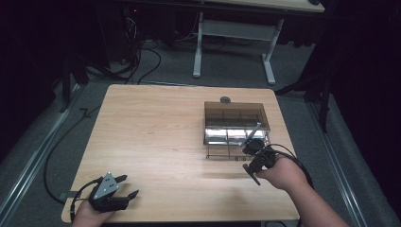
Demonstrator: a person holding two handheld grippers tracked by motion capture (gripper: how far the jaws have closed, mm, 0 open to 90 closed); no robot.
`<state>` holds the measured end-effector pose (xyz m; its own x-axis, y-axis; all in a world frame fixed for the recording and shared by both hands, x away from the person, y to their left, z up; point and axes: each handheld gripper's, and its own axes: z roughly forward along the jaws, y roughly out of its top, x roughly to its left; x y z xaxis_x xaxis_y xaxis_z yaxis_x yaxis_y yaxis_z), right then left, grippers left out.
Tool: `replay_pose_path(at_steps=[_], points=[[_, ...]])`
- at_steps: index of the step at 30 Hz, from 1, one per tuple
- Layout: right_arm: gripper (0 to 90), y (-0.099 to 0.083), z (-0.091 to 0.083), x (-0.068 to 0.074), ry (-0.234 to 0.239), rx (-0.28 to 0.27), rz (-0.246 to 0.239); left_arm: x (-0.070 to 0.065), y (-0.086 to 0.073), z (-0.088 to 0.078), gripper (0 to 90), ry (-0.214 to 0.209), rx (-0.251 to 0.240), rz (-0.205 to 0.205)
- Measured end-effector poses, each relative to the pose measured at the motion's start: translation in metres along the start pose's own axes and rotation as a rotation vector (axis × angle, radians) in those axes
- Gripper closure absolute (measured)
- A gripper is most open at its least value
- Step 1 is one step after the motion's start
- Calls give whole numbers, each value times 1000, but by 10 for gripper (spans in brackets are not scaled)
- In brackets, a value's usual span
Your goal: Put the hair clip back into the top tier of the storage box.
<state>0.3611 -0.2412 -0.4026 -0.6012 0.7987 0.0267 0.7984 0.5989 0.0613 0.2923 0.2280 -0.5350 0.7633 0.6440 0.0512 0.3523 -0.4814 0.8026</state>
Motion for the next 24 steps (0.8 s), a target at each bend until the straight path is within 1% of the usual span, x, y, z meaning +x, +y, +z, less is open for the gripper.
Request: replay_pose_path(at_steps=[3, 4, 7, 9, 10, 13, 15, 17, 21, 23, 24], points=[[811, 5, -6, -3, -3, 0, -1, 0, 0, 0, 291, 0, -1, -2], [811, 7, -8, -4, -8, -5, -16, 0, 0, 0, 291, 1, -4, -3], [811, 14, -15, -6, -13, -5, -11, 0, 0, 0, 291, -3, -2, -5], [811, 19, -18, -8, -20, -11, -23, 0, 0, 0, 291, -3, -3, -5], [811, 21, -20, -8, -24, -5, -10, 0, 0, 0, 291, -3, -3, -5], [811, 29, -24, -11, -25, -14, -30, 0, 0, 0, 291, -3, -4, -4], [811, 35, -26, -13, -30, -11, -31, 0, 0, 0, 291, -4, -1, -5], [811, 40, -27, -14, -31, -14, -25, 1, 0, 0, 291, -4, -1, -5], [811, 50, -28, -20, -35, -15, -36, 1, 0, 0, 291, -5, -2, -7], [811, 53, -26, -22, -32, -13, -27, 1, 0, 0, 291, -5, -2, -7], [811, 55, -25, -23, -37, -14, -37, 1, 0, 0, 291, -5, -1, -7]])
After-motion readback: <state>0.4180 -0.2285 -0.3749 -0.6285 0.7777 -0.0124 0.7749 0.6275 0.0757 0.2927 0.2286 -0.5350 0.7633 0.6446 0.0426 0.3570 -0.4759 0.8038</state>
